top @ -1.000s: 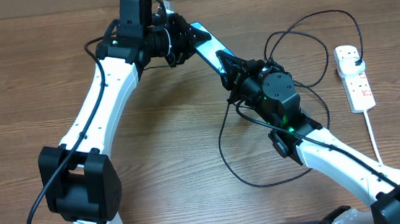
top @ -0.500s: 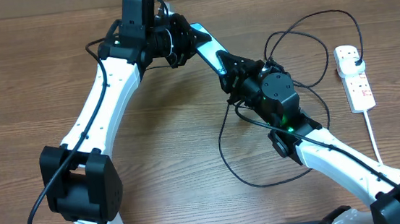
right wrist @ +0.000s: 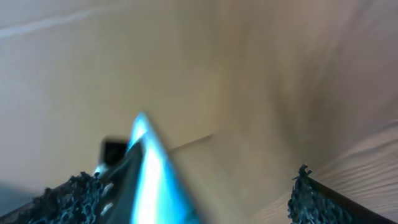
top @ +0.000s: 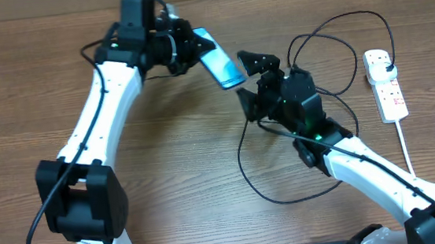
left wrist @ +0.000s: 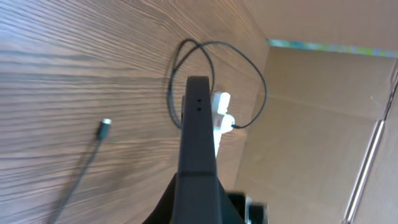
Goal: Plug charger to phone and switch on socket
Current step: 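Open the right gripper off the phone, holding it upright with left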
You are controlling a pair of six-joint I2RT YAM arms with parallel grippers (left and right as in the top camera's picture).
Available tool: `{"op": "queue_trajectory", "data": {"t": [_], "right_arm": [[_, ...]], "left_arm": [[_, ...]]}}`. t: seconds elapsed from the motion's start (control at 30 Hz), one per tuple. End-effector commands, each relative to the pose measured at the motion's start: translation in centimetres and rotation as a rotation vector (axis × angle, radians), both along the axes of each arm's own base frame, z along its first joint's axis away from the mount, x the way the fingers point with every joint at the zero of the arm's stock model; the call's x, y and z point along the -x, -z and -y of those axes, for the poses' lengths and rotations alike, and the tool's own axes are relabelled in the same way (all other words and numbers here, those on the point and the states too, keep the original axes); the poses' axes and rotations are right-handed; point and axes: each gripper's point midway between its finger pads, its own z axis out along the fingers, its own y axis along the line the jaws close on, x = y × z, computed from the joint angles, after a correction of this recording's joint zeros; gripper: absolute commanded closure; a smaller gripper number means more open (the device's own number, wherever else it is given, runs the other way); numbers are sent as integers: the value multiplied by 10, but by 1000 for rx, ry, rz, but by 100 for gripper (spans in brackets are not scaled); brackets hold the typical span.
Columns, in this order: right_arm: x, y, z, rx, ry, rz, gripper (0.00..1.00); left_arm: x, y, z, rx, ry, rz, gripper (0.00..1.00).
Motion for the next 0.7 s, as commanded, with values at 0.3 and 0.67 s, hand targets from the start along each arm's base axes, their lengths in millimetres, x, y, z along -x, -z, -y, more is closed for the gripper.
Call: {"op": "queue_trajectory", "data": {"t": [0.3,0.67], "right_arm": [[37,87,62,664,-417,-36,6],[81,95,38,666,-757,28,39]], "left_arm": [[36,-16,-82,117,197,102,96],[60,-34,-79,249,284,131,96]]}}
